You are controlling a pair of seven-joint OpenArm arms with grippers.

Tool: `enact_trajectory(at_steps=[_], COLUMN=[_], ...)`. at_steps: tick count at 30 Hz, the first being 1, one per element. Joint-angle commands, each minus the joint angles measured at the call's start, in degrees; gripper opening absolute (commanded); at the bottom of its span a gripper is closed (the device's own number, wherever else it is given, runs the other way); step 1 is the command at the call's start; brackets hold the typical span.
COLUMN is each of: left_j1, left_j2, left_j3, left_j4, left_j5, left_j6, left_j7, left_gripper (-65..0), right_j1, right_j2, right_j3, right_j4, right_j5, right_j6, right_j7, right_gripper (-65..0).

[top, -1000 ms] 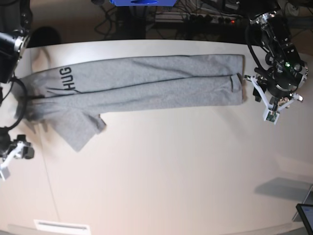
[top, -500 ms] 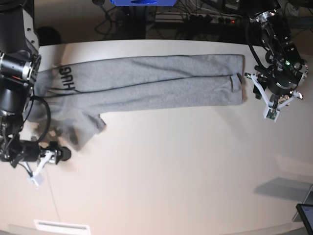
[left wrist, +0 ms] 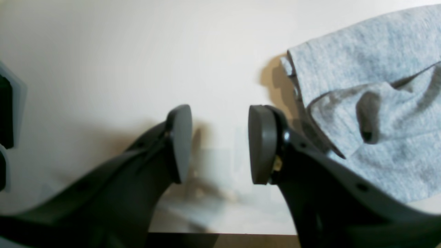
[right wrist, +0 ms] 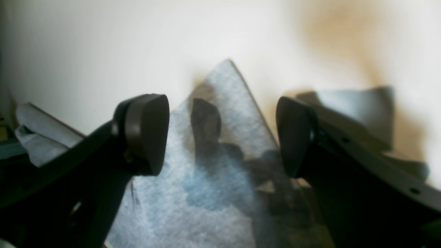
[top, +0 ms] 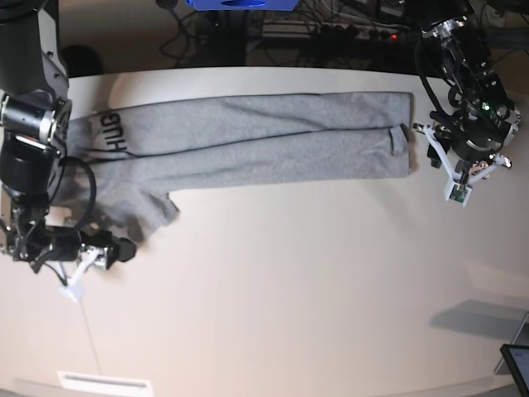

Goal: Fold the T-shirt properly
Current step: 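Move the right gripper to the sleeve side edge and grasp it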

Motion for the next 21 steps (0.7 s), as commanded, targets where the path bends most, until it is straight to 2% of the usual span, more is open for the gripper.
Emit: enact_trajectory(at_steps=[1,17,19,21], left_j1=[-0.50,-1.11,-1.11,-1.20], left_j2=[-0.72,-0.72,-0.72,-0.72], left_j3=[-0.23,-0.23,-0.23,-0.23], left_j4=[0.61,-4.57,-4.57,-4.57], left_j5=[-0.05,-0.05,-0.05,-0.14], left_j6=[-0.03,-0.03,-0.03,-0.03], left_j7=[-0.76,-0.85,-0.85,-0.85], left_gripper=[-38.5,-38.5,-38.5,-38.5], right_j1=[1.07,-3.85,-4.12,-4.29], right_j2=[0.71,0.00,0.00,0.00], right_j3=[0.09,-0.35,-0.35,-0.35], right_j4=[0.55,0.82,0.82,0.82], right_j5=[0.18,0.09,0.09,0.00], right_j6=[0.24,-0.12,-0.12,-0.12], right_j7=[-0.25,-0.52,-0.43,-0.52], right_gripper=[-18.3,-18.4,-21.6,-28.9])
